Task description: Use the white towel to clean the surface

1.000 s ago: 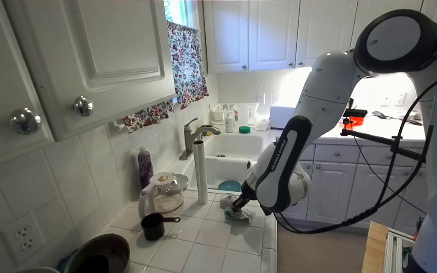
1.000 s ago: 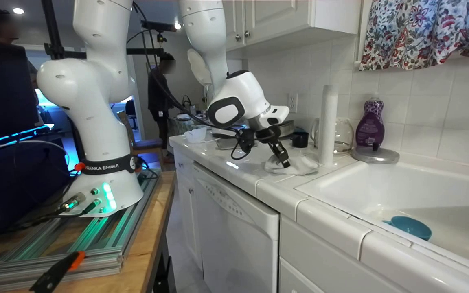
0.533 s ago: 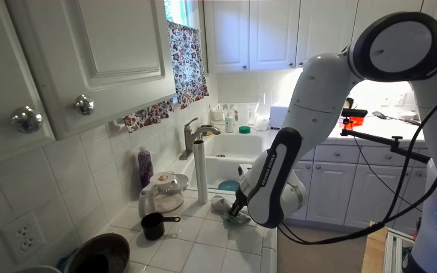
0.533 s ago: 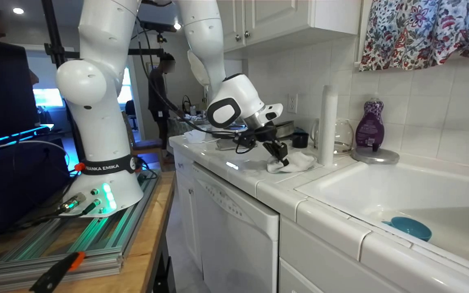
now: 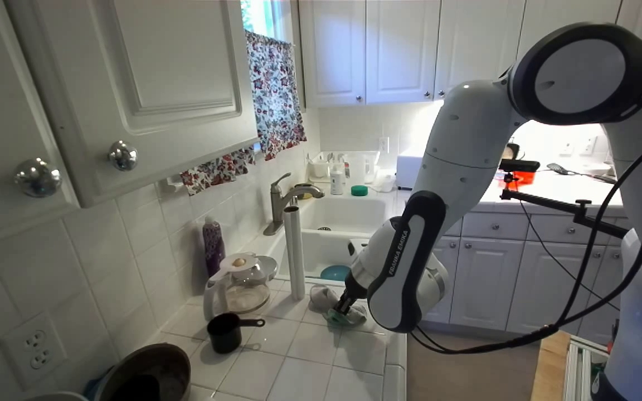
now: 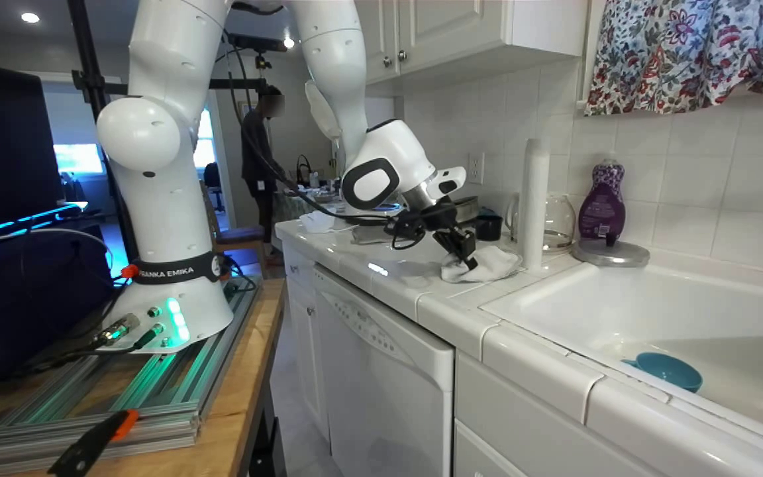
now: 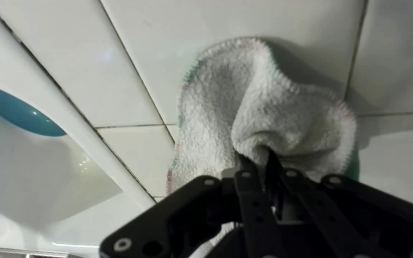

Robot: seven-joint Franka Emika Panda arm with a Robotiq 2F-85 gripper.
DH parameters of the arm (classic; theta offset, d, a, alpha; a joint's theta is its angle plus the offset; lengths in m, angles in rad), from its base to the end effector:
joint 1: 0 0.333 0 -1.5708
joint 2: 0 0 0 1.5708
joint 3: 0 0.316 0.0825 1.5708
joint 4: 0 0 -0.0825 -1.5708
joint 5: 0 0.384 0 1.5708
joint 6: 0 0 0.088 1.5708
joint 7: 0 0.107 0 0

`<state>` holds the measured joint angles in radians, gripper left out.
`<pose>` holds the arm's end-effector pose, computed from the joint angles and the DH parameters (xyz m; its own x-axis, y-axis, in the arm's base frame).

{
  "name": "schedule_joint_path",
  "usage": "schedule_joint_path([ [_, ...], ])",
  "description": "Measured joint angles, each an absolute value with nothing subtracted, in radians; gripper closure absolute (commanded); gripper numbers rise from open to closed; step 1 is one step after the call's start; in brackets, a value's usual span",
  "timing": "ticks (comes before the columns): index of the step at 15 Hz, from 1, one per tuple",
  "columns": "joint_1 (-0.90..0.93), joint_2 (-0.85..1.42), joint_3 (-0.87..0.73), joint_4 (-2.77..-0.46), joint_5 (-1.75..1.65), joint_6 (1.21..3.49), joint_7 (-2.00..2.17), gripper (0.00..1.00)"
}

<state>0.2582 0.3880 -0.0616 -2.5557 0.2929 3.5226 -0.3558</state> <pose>0.4775 0.0582 0.1927 0.8106 0.2617 0.5238 0.2097 -0.9650 0.1577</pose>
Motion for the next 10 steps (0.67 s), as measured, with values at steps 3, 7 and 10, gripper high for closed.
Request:
schedule_joint_path([
  [3, 0.298, 0.414, -0.069, -2.499, 0.258, 3.501, -0.358, 0.97],
  [7, 0.378, 0.453, -0.054, -2.419, 0.221, 3.446, -0.358, 0.97],
  [10, 0.408, 0.477, -0.074, -2.368, 0.16, 3.412, -0.354, 0.97],
])
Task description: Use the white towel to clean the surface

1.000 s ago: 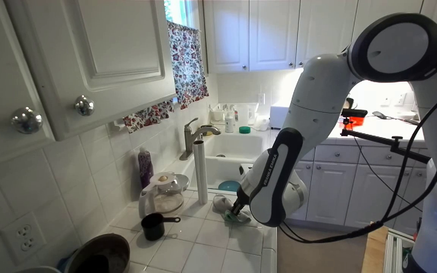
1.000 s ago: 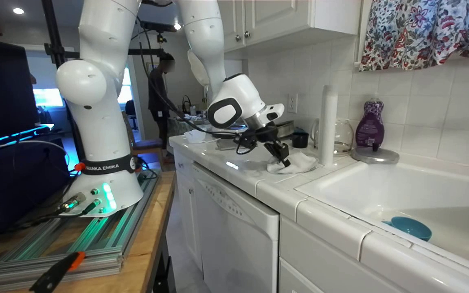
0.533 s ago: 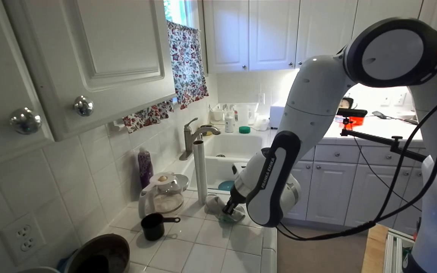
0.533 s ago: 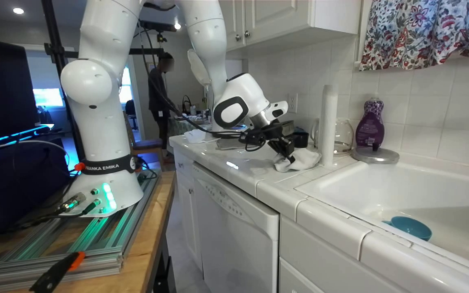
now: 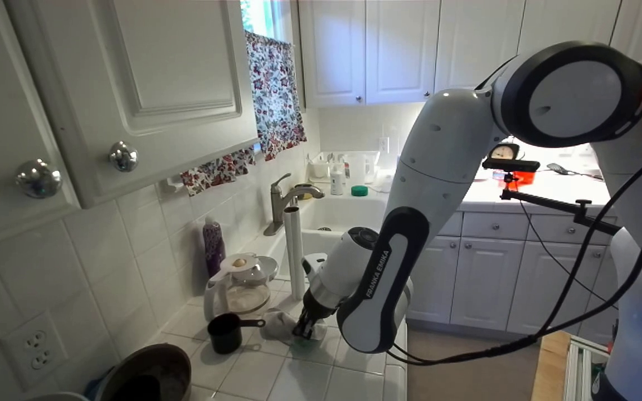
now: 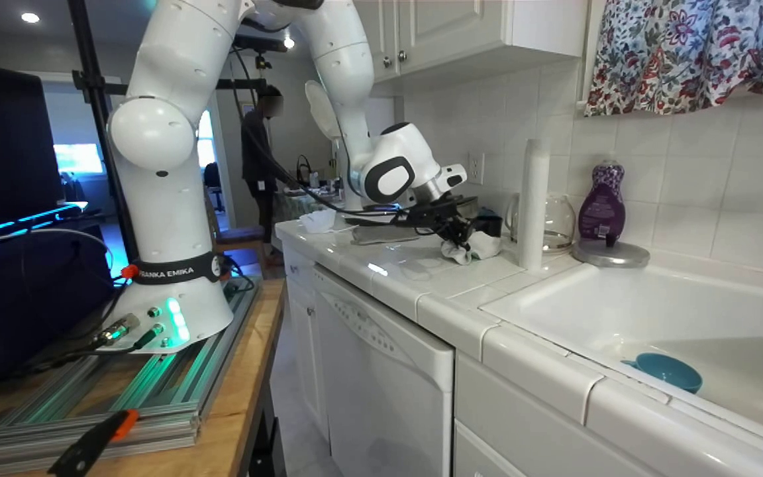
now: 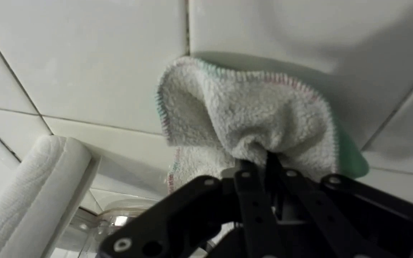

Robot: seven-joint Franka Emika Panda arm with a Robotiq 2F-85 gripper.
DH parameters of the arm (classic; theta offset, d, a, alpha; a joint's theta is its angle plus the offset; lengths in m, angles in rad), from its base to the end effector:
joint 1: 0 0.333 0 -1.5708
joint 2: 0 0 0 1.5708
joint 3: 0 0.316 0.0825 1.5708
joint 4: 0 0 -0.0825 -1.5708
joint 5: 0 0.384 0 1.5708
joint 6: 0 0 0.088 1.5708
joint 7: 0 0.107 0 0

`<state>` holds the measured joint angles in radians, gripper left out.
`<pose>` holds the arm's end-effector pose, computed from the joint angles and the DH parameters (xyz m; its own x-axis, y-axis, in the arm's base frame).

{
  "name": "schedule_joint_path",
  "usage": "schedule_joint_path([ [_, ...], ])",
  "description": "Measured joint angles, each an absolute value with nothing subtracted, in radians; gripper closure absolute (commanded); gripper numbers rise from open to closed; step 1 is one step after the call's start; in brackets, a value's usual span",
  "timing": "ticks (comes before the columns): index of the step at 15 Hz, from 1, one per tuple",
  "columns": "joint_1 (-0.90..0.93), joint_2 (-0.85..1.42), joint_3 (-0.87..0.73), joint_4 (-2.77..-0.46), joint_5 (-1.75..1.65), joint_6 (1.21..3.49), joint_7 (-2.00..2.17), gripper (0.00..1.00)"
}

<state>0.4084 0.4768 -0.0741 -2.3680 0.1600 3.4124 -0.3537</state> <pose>0.5163 0.1598 0.1908 0.7114 0.4824 0.5110 0.4636 -0.8687 0.1746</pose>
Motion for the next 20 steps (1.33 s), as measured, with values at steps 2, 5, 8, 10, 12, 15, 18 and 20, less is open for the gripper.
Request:
schedule_joint_path([
  [2, 0.41, 0.495, -0.093, -2.333, 0.122, 3.393, -0.353, 0.97],
  [5, 0.405, 0.528, -0.117, -2.268, 0.066, 3.363, -0.348, 0.97],
  [8, 0.406, 0.564, -0.138, -2.199, 0.031, 3.337, -0.34, 0.97],
  [10, 0.409, 0.586, -0.153, -2.159, 0.025, 3.32, -0.327, 0.97],
  [12, 0.409, 0.605, -0.164, -2.126, 0.022, 3.309, -0.307, 0.97],
  [15, 0.415, 0.627, -0.188, -2.087, 0.022, 3.293, -0.26, 0.97],
  [18, 0.419, 0.643, -0.207, -2.064, 0.022, 3.286, -0.211, 0.97],
  [20, 0.419, 0.646, -0.211, -2.058, 0.022, 3.28, -0.182, 0.97],
])
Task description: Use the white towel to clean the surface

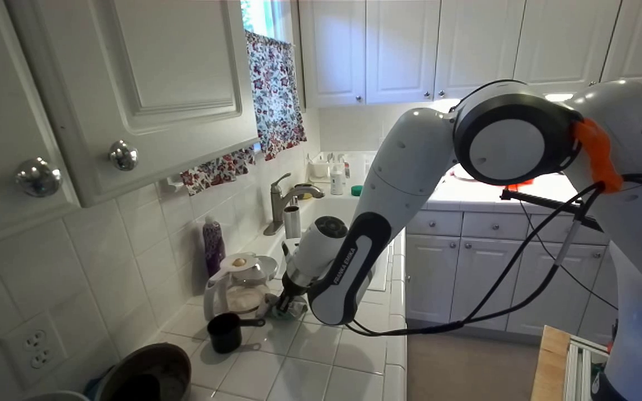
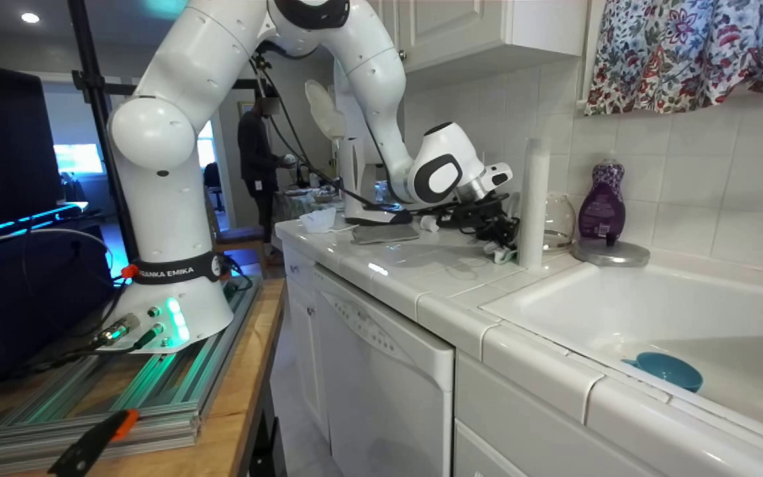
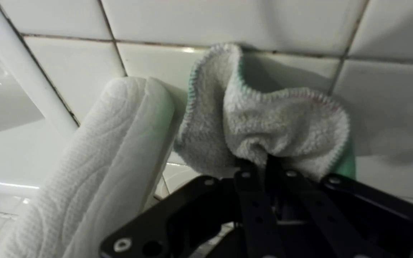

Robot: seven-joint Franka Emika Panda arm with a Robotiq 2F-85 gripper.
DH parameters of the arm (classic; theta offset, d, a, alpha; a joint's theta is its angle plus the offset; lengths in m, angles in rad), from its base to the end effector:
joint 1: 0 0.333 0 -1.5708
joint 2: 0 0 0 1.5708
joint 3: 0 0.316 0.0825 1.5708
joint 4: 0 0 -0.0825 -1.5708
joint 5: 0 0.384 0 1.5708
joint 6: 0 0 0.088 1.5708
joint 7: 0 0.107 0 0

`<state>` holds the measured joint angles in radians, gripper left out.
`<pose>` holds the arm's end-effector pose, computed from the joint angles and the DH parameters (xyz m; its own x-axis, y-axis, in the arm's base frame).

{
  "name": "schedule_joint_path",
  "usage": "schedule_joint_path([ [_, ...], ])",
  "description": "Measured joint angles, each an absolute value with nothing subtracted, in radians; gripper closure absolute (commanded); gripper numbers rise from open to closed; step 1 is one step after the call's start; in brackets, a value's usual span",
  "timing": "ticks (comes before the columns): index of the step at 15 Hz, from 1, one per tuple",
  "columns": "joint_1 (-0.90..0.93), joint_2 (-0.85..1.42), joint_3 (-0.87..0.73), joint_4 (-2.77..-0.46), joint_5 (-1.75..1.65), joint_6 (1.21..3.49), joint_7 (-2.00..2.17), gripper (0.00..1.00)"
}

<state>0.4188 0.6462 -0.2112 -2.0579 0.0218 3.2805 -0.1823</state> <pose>0.6129 0.1348 0.1892 0.7405 0.4235 0.5219 0.3662 -0.9053 0.2150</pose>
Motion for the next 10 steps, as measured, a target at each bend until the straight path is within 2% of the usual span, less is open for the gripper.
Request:
schedule_joint_path([
  [5, 0.338, 0.637, -0.123, -2.041, -0.038, 3.244, -0.185, 0.97],
  [10, 0.081, 0.62, 0.224, -2.068, -0.134, 3.201, -0.258, 0.97],
])
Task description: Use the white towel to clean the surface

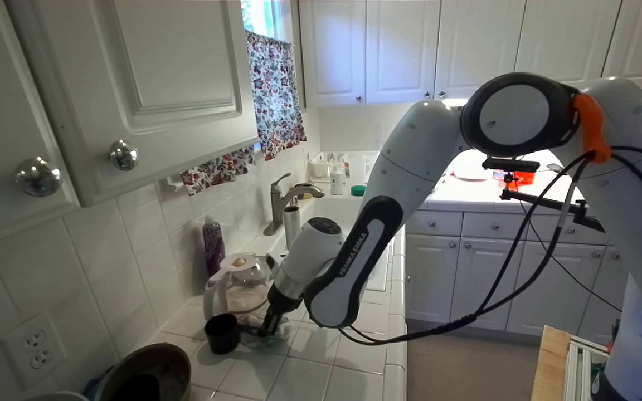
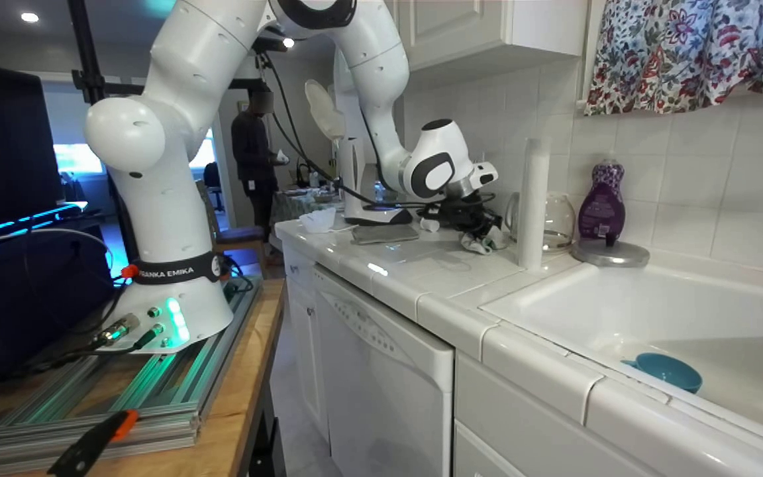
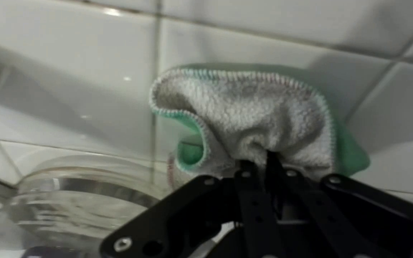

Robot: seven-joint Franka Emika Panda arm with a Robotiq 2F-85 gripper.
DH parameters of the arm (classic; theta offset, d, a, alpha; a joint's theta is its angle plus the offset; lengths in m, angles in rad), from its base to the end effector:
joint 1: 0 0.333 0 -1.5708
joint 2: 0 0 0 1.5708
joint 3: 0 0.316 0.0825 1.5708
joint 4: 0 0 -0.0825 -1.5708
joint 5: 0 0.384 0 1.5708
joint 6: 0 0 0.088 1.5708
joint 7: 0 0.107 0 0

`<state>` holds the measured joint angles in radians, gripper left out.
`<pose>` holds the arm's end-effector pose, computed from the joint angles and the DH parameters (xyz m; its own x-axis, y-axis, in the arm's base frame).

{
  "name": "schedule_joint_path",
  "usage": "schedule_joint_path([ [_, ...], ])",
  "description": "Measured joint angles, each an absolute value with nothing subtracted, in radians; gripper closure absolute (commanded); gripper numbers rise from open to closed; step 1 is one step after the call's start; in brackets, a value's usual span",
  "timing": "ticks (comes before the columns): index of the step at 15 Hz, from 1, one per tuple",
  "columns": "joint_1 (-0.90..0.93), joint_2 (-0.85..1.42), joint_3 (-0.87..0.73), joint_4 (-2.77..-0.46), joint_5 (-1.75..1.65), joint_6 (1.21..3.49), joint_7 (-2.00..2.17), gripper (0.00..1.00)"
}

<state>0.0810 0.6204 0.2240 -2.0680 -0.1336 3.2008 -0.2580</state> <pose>0.5936 0.1927 0.1928 0.6881 0.5159 0.5103 0.5680 -0.8206 0.0636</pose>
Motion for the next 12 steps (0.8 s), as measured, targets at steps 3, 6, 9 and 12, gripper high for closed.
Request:
schedule_joint_path([
  [3, -0.087, 0.618, 0.463, -2.146, -0.138, 3.185, -0.346, 0.97],
  [6, -0.275, 0.619, 0.691, -2.245, -0.138, 3.123, -0.414, 0.97],
  [9, -0.388, 0.593, 0.779, -2.339, -0.136, 3.114, -0.404, 0.97],
  [12, -0.404, 0.52, 0.728, -2.421, -0.129, 3.198, -0.323, 0.97],
])
